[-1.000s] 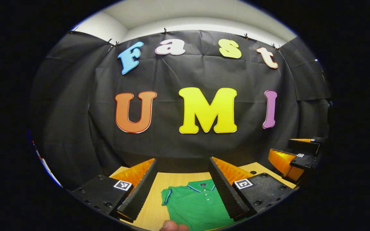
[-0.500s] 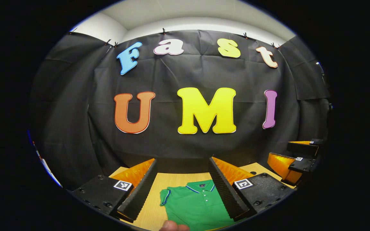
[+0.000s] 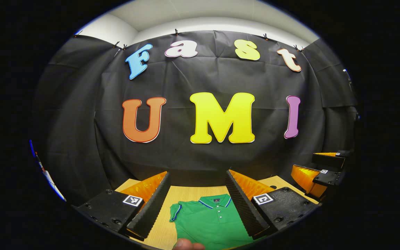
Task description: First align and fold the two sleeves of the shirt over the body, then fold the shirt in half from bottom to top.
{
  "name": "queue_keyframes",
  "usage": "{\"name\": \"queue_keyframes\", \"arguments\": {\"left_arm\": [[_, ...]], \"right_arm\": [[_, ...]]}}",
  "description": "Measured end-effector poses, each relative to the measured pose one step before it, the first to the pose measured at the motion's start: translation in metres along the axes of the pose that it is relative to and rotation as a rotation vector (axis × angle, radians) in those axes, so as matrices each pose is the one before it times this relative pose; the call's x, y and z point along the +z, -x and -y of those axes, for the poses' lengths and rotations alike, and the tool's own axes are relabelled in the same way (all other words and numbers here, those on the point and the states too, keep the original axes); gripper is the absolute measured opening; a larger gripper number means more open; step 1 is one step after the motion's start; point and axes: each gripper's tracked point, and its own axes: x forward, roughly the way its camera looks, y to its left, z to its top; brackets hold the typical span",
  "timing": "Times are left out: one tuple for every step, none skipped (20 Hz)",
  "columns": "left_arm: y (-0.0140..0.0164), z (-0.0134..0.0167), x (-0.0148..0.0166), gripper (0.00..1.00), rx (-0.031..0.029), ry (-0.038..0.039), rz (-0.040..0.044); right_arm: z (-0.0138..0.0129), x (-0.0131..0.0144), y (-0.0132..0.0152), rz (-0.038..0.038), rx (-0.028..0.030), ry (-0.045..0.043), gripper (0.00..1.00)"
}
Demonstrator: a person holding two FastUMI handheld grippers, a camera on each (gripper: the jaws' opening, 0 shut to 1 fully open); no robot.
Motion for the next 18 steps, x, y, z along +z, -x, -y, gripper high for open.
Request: {"name": "queue_keyframes", "arguments": {"left_arm": [[-0.0007,0.00099,-0.00172,0.99,0.00024,0.00143,-0.0038],[-0.00045,0.00174,-0.00157,0.99,-0.00128,0.00004,-0.00548],[-0.00036,0.00145,-0.0019,0.99,0.00052,0.00124,-0.00513],[-0.00126,0.00059,-0.00159,1.0,0.00475,0.00201,-0.00549],[0.00013,0.00044,-0.00043,0.99,0.00159,0.00173,-0.00462],[-0.00049,0.00186,-0.00207,0.99,0.00095,0.00108,-0.00504],[-0.00011,0.00093,-0.00121,0.99,0.00381,-0.00243,-0.00554],[-0.00077,0.00063,-0.00114,0.99,0.00383,-0.00332,-0.0059],[0.00075,0.00102,-0.00298,0.99,0.00331,-0.00239,-0.00519],[-0.0011,0.00026,-0.00033,0.99,0.00354,-0.00236,-0.00478],[-0.00028,0.00065,-0.00122,0.99,0.00351,-0.00247,-0.00434],[-0.00148,0.00112,-0.00163,0.99,0.00374,-0.00331,-0.0049],[-0.00092,0.00197,-0.00324,0.99,0.00276,-0.00474,-0.00965],[-0.00143,0.00232,-0.00233,0.99,0.00367,-0.00593,-0.01059],[-0.00043,0.0,-0.00175,0.99,0.00601,-0.00619,-0.00693],[-0.00165,0.00076,-0.00175,1.0,0.00502,-0.00485,-0.00465],[-0.00101,0.00195,-0.00158,1.0,0.00331,-0.00198,-0.00466],[-0.00044,0.00179,-0.00214,1.0,0.00224,0.00071,-0.00581]], "right_arm": [[0.00208,-0.00188,-0.00198,-0.00688,0.00067,-0.00431,0.95],[0.00255,-0.00371,-0.00215,-0.0082,0.00308,-0.00275,0.95],[0.00231,-0.00506,-0.0019,-0.01356,0.00567,-0.00372,0.95],[0.00165,-0.00474,-0.00294,-0.0153,0.00868,-0.00659,0.95],[0.00309,-0.0057,-0.00402,-0.02032,-0.00073,-0.00437,0.95],[0.00619,-0.00731,-0.00424,-0.01793,-0.00497,-0.00509,0.95],[0.00543,-0.00679,-0.0038,-0.01579,-0.004,-0.00494,0.96],[0.00464,-0.0051,-0.00569,-0.0158,-0.00348,-0.00312,0.96],[0.00524,-0.00695,-0.00597,-0.01627,-0.00168,-0.00167,0.95],[0.00517,-0.00633,-0.00657,-0.0158,-0.00023,0.00233,0.95],[0.00489,-0.00761,-0.00719,-0.01945,-0.00007,0.00539,0.95],[0.00401,-0.00899,-0.00738,-0.0238,0.00733,0.00948,0.95],[0.00448,-0.00831,-0.00807,-0.02109,0.00371,0.00841,0.95],[0.00524,-0.0079,-0.0081,-0.02036,0.00253,0.0042,0.95],[0.00441,-0.00733,-0.00723,-0.01618,0.00448,-0.00156,0.95],[0.00542,-0.00704,-0.00866,-0.01727,0.00241,-0.00492,0.95],[0.00602,-0.00796,-0.00898,-0.02119,0.00062,-0.00511,0.96],[0.0053,-0.00646,-0.00947,-0.01905,0.00075,-0.00623,0.96]]}}
